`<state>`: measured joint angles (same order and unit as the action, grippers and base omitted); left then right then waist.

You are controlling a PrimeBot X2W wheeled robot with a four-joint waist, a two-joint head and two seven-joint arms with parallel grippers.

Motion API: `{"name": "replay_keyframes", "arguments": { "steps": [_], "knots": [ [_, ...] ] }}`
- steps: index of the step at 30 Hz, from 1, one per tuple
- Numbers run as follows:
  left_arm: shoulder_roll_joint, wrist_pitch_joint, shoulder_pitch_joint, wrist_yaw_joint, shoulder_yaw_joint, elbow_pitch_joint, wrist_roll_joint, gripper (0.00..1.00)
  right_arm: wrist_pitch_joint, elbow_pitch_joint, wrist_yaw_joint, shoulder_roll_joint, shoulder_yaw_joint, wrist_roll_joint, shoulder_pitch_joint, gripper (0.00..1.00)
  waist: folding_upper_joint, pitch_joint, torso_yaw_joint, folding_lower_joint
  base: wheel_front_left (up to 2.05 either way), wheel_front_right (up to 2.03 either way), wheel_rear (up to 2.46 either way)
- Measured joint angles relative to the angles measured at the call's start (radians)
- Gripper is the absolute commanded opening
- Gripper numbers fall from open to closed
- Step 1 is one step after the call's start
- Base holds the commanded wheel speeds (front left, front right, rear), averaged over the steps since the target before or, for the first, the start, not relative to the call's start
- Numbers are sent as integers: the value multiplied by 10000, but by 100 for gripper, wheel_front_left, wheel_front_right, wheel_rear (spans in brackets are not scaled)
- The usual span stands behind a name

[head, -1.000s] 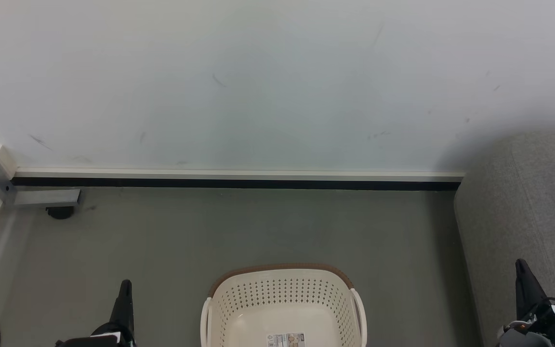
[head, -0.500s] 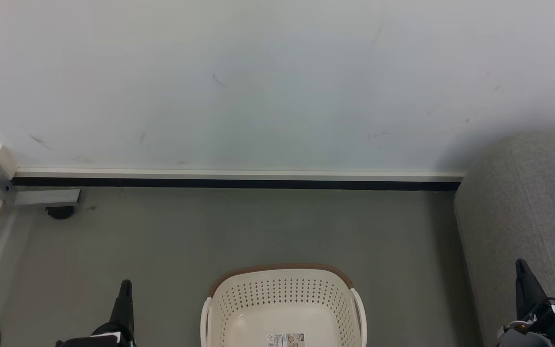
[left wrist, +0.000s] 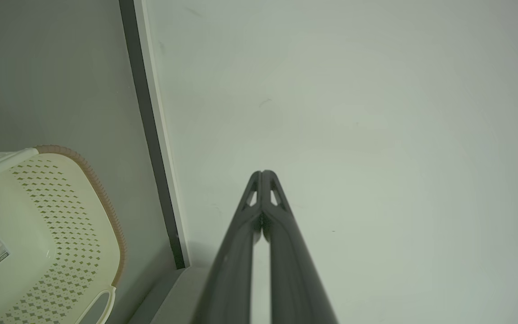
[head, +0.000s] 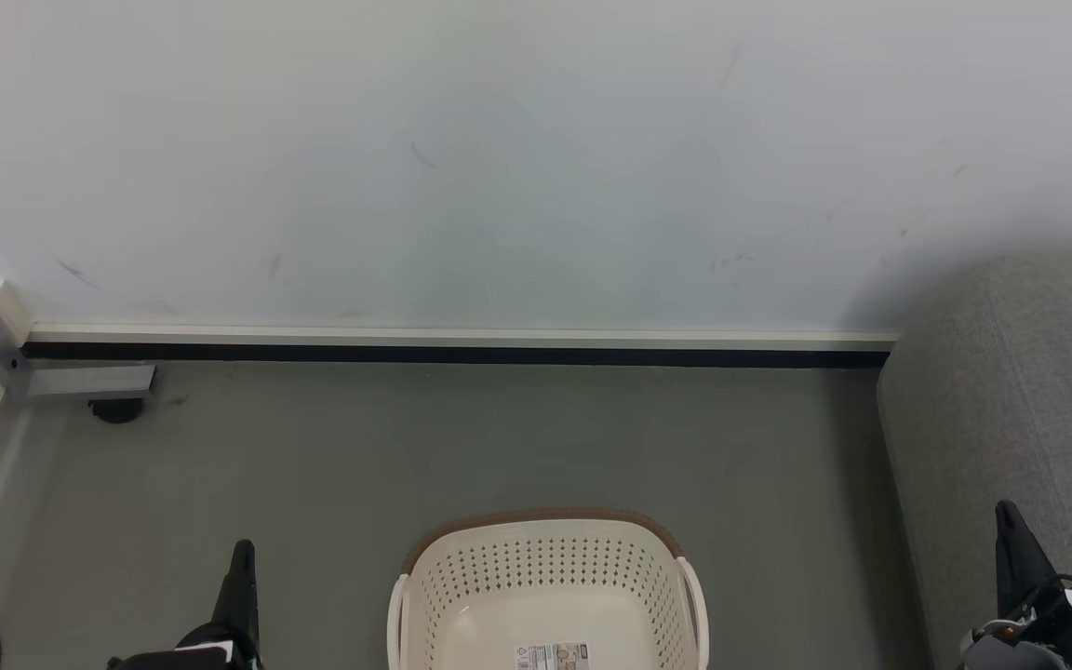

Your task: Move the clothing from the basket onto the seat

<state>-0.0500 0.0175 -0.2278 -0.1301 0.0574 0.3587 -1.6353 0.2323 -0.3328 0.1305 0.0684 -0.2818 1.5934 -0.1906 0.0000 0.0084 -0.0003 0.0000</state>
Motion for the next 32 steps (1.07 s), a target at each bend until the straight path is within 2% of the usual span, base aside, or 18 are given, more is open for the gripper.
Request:
{"name": "replay_keyframes", "arguments": {
  "steps": [32],
  "knots": [
    [0,0,0,0,2,-2,0,0,52,0,0,-35,-54,-44,-5,0,0,0,0,0,0,0,0]
  ]
}}
